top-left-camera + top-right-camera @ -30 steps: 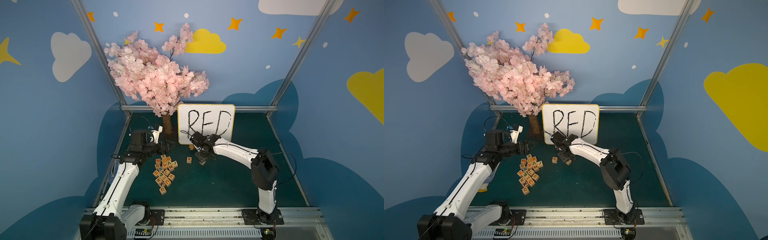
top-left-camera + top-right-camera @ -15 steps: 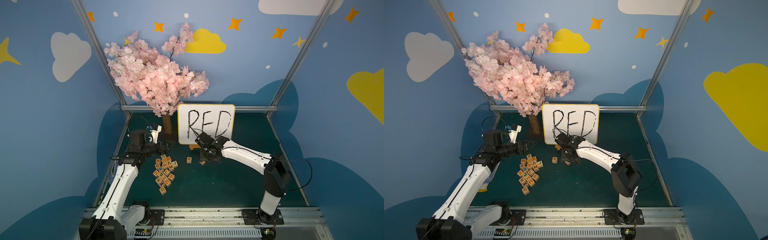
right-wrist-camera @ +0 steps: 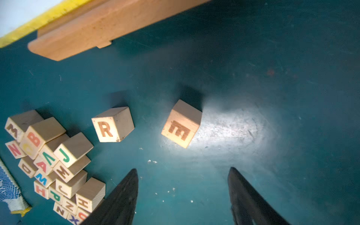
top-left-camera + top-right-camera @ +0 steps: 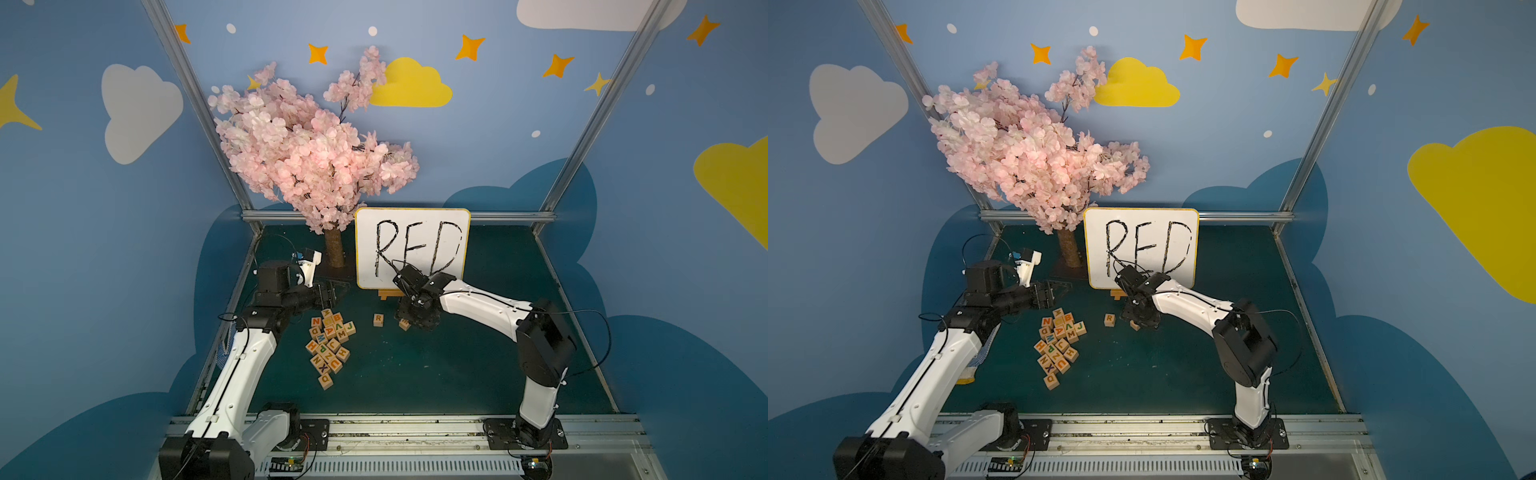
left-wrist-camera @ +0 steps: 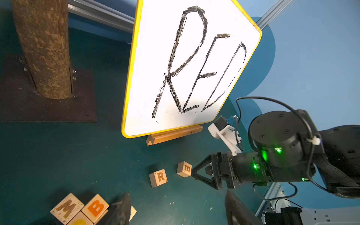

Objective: Assemble the uppercase word "red" with letter blocks
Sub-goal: Pick up the letter block from the center of the board.

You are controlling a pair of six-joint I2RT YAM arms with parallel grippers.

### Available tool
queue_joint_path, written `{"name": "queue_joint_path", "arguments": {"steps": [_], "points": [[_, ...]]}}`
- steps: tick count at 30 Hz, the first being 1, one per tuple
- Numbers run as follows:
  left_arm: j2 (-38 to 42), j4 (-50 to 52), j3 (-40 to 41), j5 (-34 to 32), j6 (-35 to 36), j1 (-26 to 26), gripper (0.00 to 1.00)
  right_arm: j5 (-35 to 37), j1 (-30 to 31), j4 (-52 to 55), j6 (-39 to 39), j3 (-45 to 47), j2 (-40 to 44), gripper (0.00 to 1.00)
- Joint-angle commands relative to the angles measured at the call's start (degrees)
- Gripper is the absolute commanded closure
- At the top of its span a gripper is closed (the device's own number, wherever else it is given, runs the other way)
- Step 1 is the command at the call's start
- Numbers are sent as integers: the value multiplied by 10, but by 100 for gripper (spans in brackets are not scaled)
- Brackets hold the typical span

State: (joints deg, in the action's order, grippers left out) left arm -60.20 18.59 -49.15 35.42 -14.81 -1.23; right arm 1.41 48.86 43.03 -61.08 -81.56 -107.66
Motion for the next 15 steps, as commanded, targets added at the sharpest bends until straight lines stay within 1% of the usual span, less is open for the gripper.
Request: {"name": "queue_joint_path", "arguments": {"steps": [1,5,10,15], "points": [[6,-11,5,13,-1,4,25,-21,-8,0,-11,-18,-18,29],[3,-14,5,18,-5,8,25,-24,-13,0,-9,-29,-31,31],[1,-18,6,23,-7,12,25,-36,-25,-9,2,-35,-47,37],[1,-18,6,23,-7,14,25,-47,-31,-13,6,-41,-60,41]]}}
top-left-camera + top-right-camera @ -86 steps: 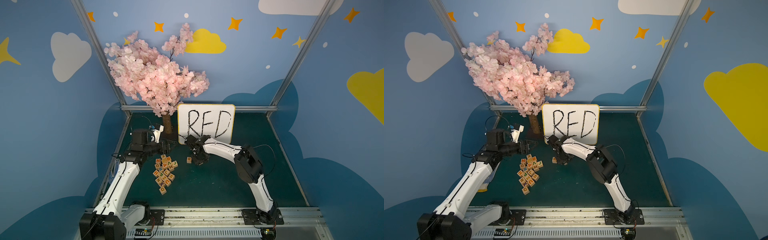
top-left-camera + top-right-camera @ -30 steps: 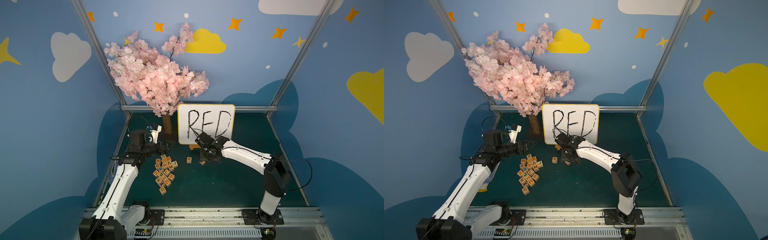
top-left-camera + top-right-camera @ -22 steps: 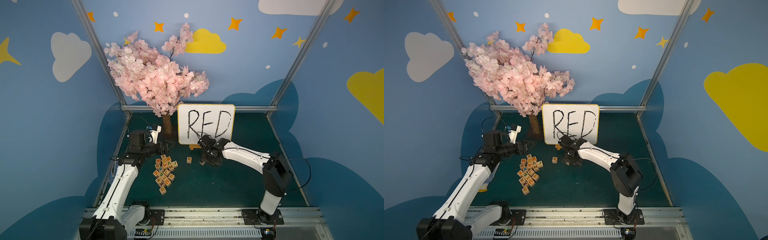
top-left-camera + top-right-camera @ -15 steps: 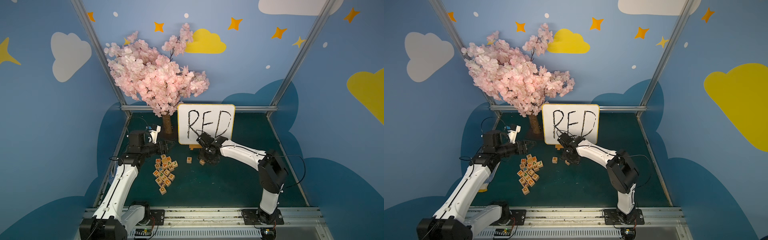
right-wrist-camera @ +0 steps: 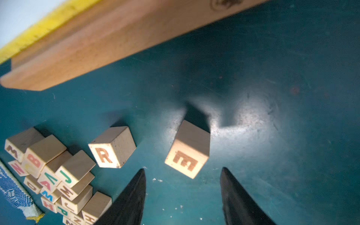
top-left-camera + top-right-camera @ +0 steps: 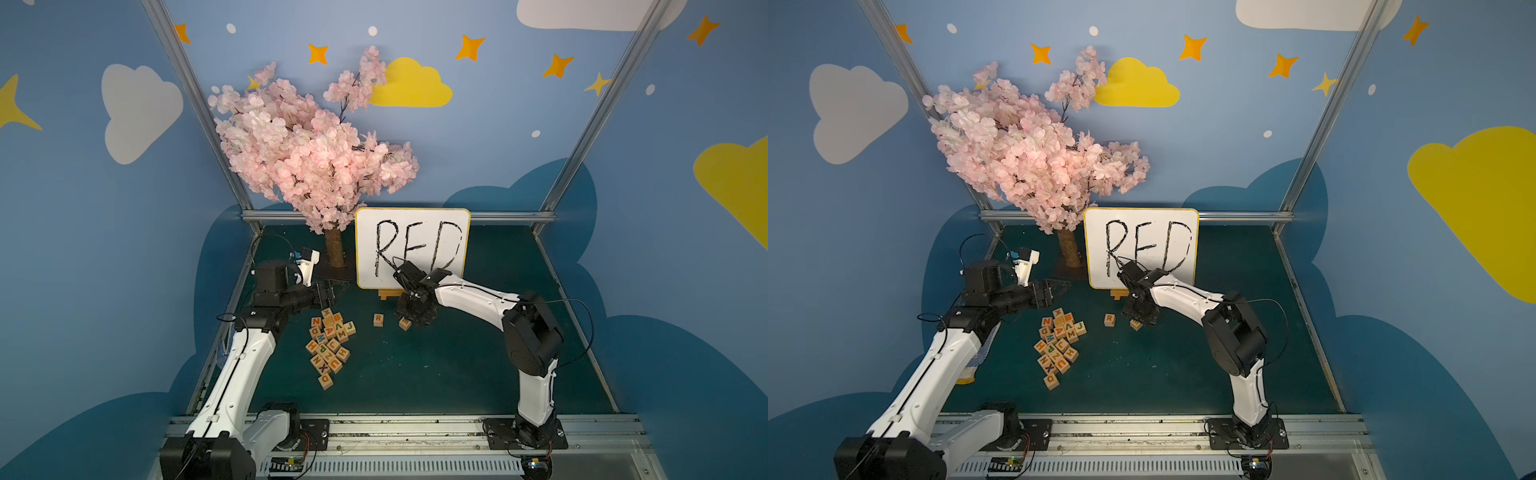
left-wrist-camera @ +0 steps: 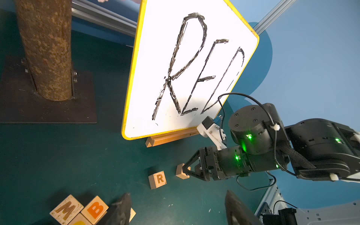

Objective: Assemble the uppercase word "red" with letter blocks
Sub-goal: Pick up the letter block from the center of the board.

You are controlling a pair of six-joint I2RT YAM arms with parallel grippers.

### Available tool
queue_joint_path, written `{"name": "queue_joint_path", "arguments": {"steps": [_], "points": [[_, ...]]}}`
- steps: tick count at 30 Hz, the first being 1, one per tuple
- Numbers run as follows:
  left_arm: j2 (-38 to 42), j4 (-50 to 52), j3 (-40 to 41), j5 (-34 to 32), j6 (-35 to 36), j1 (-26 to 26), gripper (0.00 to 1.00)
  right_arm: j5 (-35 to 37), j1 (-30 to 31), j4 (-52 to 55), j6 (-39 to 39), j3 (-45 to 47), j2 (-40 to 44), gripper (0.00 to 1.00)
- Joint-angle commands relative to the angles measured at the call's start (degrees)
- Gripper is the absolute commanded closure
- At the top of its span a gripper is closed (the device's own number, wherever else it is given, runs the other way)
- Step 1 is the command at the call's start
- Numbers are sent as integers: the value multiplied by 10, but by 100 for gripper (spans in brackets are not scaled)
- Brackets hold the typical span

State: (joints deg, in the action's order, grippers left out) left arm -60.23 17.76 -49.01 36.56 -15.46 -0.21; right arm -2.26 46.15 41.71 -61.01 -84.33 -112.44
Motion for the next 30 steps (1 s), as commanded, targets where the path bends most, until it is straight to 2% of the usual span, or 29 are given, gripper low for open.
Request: {"name": "queue_joint_path", "arguments": {"steps": [1,19,30], "points": [[1,-10,5,11,0,5,25,-14,-5,-3,6,-14,-14,41],[1,-13,6,17,-4,10,25,-33,-4,-3,2,-18,-36,44],[4,-15,7,19,-5,11,25,-30,-5,3,4,-29,-53,49]]}}
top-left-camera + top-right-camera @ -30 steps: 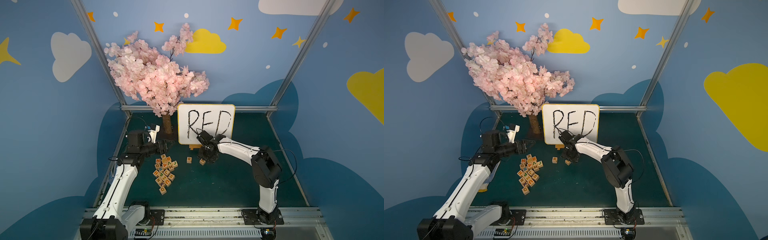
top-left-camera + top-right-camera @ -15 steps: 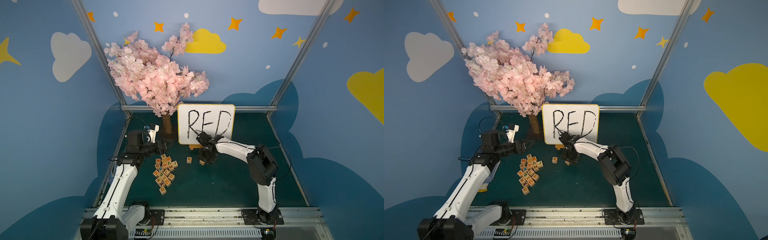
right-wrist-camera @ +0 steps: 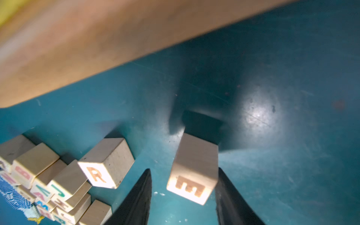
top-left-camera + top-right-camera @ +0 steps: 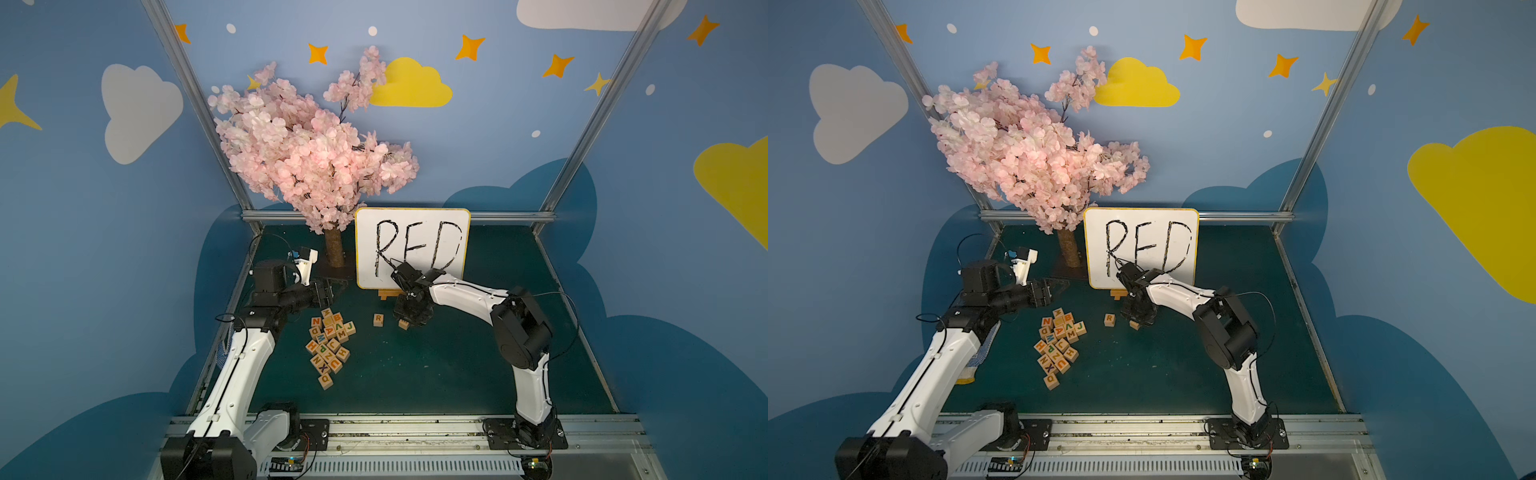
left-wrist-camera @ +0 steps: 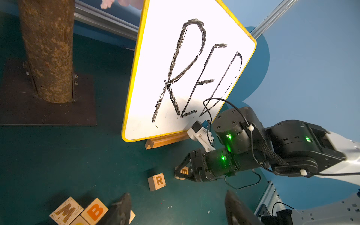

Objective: Assemble the uppercase word "red" with letter blocks
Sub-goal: Pick up the letter block from the center of the board.

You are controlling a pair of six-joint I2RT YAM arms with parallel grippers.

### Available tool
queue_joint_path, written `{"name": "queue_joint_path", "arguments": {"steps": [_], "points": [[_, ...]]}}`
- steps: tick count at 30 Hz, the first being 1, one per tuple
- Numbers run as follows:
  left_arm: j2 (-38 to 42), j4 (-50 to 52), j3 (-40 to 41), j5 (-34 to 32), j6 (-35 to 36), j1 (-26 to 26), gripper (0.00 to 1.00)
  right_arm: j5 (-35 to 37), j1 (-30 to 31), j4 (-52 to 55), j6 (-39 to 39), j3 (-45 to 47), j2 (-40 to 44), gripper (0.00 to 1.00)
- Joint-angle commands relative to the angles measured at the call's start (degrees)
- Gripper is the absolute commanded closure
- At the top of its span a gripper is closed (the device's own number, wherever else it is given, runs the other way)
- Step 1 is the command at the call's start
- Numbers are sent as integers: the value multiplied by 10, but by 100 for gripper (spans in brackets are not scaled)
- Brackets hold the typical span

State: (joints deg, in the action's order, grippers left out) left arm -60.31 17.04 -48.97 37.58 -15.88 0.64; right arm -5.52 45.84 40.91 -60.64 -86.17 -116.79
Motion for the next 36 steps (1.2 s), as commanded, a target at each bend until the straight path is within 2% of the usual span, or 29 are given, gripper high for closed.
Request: {"name": "queue_joint_path", "arguments": {"steps": [1,26,31,36], "points": [[4,-8,7,9,-1,2,25,4,-3,11,0,-10,-10,50],[6,-8,7,9,-1,4,26,15,-5,52,45,-42,-40,71],[8,-8,7,8,-1,6,25,19,-3,79,86,-68,-51,76],[8,-8,7,9,-1,6,26,49,1,127,189,-118,-66,79]]}}
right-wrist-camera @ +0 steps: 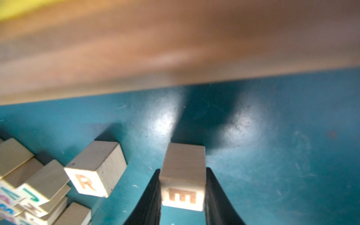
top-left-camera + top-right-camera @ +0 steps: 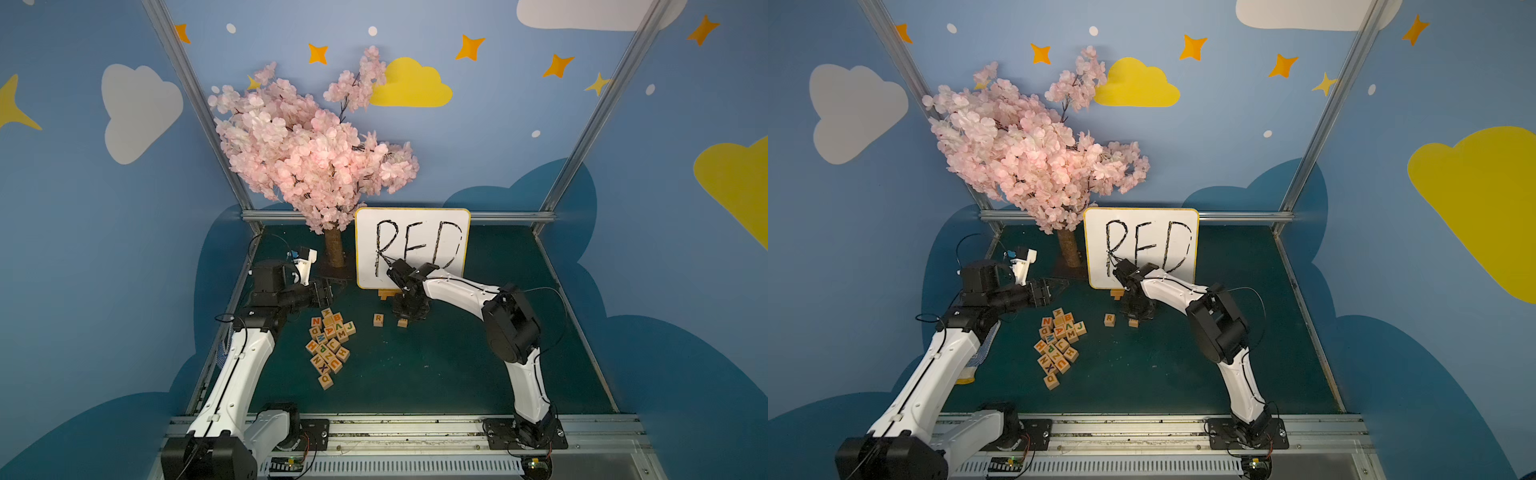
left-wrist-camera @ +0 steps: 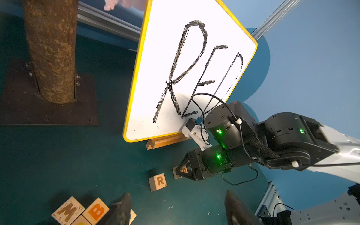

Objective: Assemble the uppercase word "red" with letter blocks
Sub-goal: Pick up the letter block from the center of the board, then place the letter block at the center of the board.

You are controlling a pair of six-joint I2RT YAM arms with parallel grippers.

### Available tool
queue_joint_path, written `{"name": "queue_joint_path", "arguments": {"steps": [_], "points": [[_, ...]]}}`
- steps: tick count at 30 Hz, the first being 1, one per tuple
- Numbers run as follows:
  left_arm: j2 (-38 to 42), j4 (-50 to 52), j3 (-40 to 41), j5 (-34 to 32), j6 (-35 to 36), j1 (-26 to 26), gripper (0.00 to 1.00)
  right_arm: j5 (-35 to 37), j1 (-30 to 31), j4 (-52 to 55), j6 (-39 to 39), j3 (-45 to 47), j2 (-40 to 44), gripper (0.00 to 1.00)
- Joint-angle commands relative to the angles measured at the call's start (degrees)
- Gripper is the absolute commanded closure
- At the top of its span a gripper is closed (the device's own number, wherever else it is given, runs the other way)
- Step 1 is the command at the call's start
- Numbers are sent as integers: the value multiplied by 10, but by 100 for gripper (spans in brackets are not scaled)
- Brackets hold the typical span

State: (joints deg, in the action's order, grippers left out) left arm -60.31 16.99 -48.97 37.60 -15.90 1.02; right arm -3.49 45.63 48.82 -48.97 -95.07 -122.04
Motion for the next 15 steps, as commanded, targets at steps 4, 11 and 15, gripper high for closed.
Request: {"name": "queue_joint_path", "arguments": {"steps": [4,11,15], "points": [[9,-7,8,9,-1,2,26,46,8,85,163,-75,-30,80],[9,-7,8,7,-1,3,26,45,25,98,299,-113,-49,77],[8,-4,8,5,2,2,26,35,38,70,360,-94,-37,75]]}}
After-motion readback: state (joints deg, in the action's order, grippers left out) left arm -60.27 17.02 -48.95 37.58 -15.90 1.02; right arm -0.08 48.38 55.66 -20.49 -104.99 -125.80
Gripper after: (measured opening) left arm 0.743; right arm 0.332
